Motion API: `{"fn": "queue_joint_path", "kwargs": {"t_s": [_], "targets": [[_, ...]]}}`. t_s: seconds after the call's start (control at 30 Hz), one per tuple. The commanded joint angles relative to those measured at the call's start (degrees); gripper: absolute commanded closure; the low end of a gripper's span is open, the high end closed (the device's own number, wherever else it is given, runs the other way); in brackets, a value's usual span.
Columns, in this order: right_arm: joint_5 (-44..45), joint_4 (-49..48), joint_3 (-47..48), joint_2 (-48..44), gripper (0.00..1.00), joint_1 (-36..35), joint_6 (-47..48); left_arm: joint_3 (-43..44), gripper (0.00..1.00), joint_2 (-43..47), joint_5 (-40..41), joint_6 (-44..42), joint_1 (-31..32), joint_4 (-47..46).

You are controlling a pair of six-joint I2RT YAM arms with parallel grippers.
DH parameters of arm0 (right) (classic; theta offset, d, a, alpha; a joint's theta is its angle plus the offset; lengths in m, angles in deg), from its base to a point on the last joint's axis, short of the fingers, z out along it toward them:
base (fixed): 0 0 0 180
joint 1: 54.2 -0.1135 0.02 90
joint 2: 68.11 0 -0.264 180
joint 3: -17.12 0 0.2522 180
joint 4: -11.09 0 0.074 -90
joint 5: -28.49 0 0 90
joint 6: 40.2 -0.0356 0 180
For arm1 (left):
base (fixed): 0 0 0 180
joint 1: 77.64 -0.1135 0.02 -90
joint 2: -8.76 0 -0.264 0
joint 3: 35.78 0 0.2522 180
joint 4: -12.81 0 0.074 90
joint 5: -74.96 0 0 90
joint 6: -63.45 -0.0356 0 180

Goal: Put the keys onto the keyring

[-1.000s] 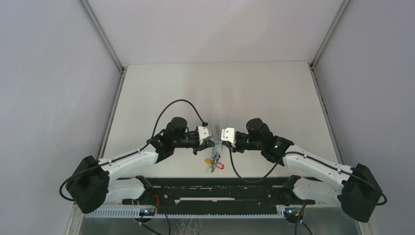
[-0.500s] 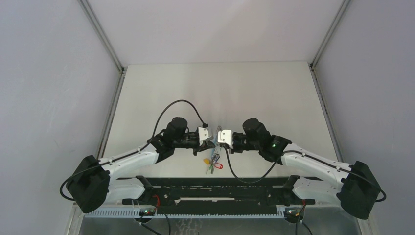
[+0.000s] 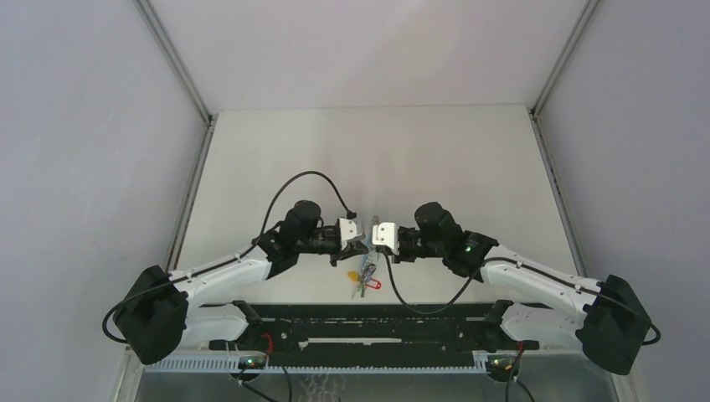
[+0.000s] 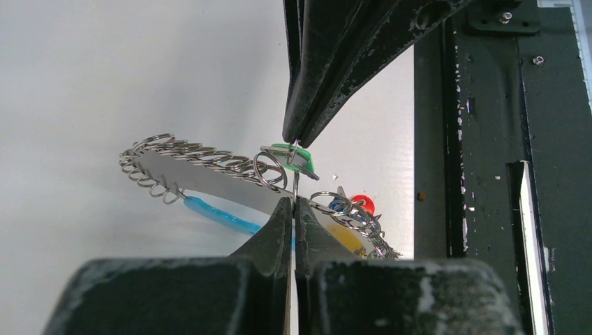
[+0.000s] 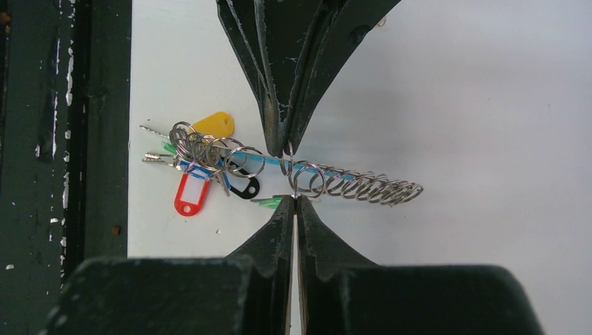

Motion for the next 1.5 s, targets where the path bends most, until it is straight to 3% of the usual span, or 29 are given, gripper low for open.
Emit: {"fn": "queue_joint_path", "kwargs": {"t_s": [0.0, 1.47], "targets": [[-1.32, -0.60, 2.90, 0.40, 1.00, -0.47, 0.58, 1.04, 1.00, 0.39, -1.42, -1.13, 0.28, -1.83], [-3.45, -5.43, 2.84, 0.84, 1.00, -0.38, -2.09, 1.48, 1.00, 0.06, -2.56, -1.72, 0.61, -1.31]]}}
